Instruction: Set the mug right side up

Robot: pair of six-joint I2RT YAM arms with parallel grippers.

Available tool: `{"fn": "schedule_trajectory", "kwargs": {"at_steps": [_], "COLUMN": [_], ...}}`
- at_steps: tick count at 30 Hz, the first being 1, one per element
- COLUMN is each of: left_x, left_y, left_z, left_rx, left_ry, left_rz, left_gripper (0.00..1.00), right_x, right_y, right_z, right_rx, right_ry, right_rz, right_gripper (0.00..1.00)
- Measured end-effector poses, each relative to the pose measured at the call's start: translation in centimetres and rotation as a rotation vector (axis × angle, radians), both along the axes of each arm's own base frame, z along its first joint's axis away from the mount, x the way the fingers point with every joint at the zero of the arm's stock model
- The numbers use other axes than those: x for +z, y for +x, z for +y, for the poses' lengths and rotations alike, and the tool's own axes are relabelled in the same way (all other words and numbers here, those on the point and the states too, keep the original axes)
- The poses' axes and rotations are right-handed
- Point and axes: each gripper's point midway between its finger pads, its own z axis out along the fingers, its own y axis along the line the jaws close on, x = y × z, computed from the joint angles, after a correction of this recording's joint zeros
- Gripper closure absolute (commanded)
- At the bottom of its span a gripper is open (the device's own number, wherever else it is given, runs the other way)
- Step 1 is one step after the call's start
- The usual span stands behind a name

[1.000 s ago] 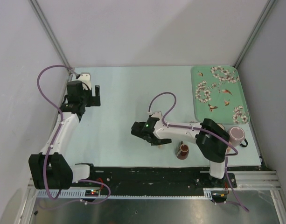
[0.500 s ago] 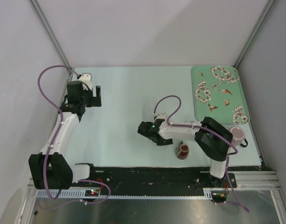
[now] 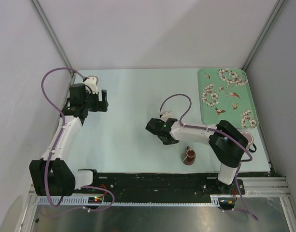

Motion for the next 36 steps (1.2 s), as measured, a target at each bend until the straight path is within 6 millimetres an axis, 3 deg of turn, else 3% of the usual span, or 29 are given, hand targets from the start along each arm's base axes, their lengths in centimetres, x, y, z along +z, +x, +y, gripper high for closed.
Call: {"fn": "schedule_trajectory", "kwargs": {"at_steps": [7, 16, 21, 25, 31, 34, 36], "left_x": [0.2, 0.1, 0.1, -0.1, 1.0, 1.4, 1.6], "left_y": [-0.7, -1.0, -1.1, -1.3, -2.3, -3.6, -4.5], "left_z": [-2.1, -2.7, -3.2, -4.2, -8.3, -12.1, -14.2], "left_rx": [-0.097, -0.126, -0.142, -0.163, -0.240, -0.321, -0.363], "left_ry": [-0.065, -0.076, -0.099, -0.158, -0.364, -0.495, -0.560], "left_rz": [0.024, 0.035, 0.040, 0.059, 0.108, 0.175, 0.217], "left_gripper": [0.11, 0.14, 0.15, 0.14, 0.10, 0.11, 0.16], "right_x": [2.6, 1.8, 1.9, 3.0, 6.6, 8.3, 9.7], "right_y": [1.7, 3.1, 2.8, 2.2, 3.3, 4.2, 4.4], "right_z": [0.6, 0.1, 0.1, 0.1, 1.1, 1.6, 2.5], "right_rx": [0.041, 0.014, 0.030, 0.062, 0.033, 0.017, 0.025], "right_ry": [0.084, 0.136, 0.193, 0.267, 0.502, 0.589, 0.656], "right_rz": [-0.046, -0.064, -0.088, -0.130, -0.234, -0.283, -0.308], "right_gripper": [1.00, 1.00, 1.00, 1.00, 1.00, 1.00, 1.00]}}
